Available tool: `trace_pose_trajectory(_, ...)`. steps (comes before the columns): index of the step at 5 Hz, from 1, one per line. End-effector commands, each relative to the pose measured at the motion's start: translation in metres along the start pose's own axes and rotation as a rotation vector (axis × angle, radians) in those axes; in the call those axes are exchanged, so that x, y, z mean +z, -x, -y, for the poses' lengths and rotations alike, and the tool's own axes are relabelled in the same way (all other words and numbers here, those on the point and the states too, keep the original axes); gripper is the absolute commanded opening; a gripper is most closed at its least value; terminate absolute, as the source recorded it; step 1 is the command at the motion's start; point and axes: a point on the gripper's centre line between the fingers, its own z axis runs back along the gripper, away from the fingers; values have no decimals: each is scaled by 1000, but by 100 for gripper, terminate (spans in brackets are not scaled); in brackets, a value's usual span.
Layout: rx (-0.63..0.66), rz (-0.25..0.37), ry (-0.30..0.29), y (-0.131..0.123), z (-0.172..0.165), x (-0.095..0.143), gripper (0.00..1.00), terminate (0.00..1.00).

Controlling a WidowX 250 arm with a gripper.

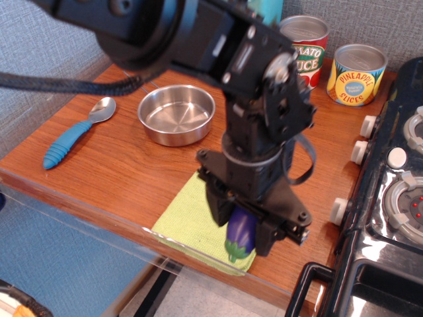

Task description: Place the eggplant on the green rag.

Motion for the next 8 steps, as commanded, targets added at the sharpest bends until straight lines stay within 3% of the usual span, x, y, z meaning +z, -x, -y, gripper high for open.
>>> trace_pose_trajectory(1, 71, 16, -50, 5, -26, 8, 0, 0)
trace_pose_trajectory(4, 135, -36, -49, 1, -47, -10, 0, 0)
trace_pose_trajectory(5, 153, -41, -45, 2, -49, -12, 100, 0)
trace_pose_trajectory(6, 154, -12, -41, -4, -51, -1, 100, 0)
trace_pose_trajectory(8, 190, 122, -49, -11, -63, 64, 100, 0)
